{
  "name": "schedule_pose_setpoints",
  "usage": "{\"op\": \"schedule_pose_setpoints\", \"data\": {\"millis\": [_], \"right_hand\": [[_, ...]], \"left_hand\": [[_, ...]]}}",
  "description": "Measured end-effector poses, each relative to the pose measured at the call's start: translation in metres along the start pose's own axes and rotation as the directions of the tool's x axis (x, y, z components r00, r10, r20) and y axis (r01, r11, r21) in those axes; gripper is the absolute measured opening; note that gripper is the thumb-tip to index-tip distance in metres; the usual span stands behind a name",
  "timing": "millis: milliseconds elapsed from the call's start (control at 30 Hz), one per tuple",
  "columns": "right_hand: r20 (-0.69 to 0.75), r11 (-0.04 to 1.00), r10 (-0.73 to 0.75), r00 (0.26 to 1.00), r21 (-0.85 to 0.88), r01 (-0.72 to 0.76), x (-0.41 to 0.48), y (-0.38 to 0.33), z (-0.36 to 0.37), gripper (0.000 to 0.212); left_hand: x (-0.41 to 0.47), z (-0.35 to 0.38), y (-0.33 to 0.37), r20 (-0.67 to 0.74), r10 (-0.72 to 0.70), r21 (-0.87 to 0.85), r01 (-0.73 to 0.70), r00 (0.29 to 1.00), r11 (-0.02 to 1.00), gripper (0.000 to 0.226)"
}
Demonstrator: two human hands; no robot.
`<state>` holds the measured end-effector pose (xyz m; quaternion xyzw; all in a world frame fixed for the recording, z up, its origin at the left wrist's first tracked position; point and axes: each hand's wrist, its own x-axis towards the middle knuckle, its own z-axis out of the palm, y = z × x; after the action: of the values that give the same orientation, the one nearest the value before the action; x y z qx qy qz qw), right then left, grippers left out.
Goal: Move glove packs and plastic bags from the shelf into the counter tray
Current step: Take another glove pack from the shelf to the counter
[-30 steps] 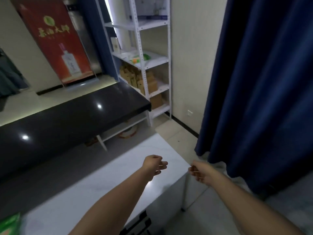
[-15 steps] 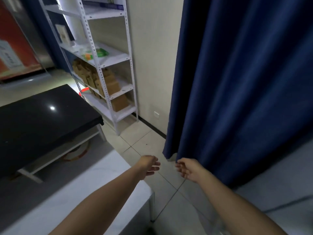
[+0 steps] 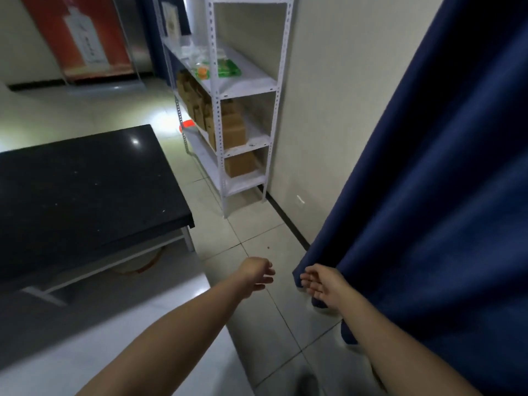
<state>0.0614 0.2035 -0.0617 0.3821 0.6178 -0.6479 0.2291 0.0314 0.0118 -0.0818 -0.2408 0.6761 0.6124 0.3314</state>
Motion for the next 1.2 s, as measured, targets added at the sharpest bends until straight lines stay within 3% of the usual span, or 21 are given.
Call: {"op": "schedule_pose_setpoints", "data": {"millis": [233, 333, 467, 700, 833, 1033, 1200], "right_hand": [[0.095, 0.956, 0.009, 0.995, -0.294, 0.019, 0.094, -0.055, 0.015, 0.024], [0.170, 0.940, 0.001, 0.985, -0.335, 0.057, 0.112, -0.096, 0.019, 0.016], [0.275, 0.928, -0.027, 0.961, -0.350, 0.126, 0.135, -0.146, 0.024, 0.019], [0.360, 0.932, -0.048, 0.932, -0.318, 0.171, 0.163, -0.229, 0.059, 0.015], [0.387, 0.926, -0.070, 0.920, -0.317, 0.204, 0.179, -0.269, 0.095, 0.015], [0.415, 0.917, -0.143, 0.899, -0.287, 0.278, 0.208, -0.335, 0.165, 0.014], [0.383, 0.887, -0.178, 0.907, -0.336, 0.316, 0.231, -0.395, 0.240, 0.015]], "left_hand": [[0.056, -0.003, 0.028, -0.142, -0.097, -0.199, 0.068, 0.985, 0.978, 0.018], [0.072, 0.002, 0.052, -0.253, -0.119, -0.362, 0.019, 0.960, 0.932, 0.017], [0.088, 0.007, 0.086, -0.363, -0.100, -0.452, -0.081, 0.926, 0.888, 0.024], [0.100, -0.006, 0.155, -0.488, -0.019, -0.372, -0.188, 0.873, 0.909, 0.028], [0.119, -0.038, 0.192, -0.522, 0.023, -0.323, -0.222, 0.853, 0.920, 0.017], [0.172, -0.102, 0.255, -0.526, 0.082, -0.311, -0.281, 0.847, 0.908, 0.013], [0.198, -0.171, 0.319, -0.494, 0.040, -0.373, -0.253, 0.868, 0.893, 0.015]]}}
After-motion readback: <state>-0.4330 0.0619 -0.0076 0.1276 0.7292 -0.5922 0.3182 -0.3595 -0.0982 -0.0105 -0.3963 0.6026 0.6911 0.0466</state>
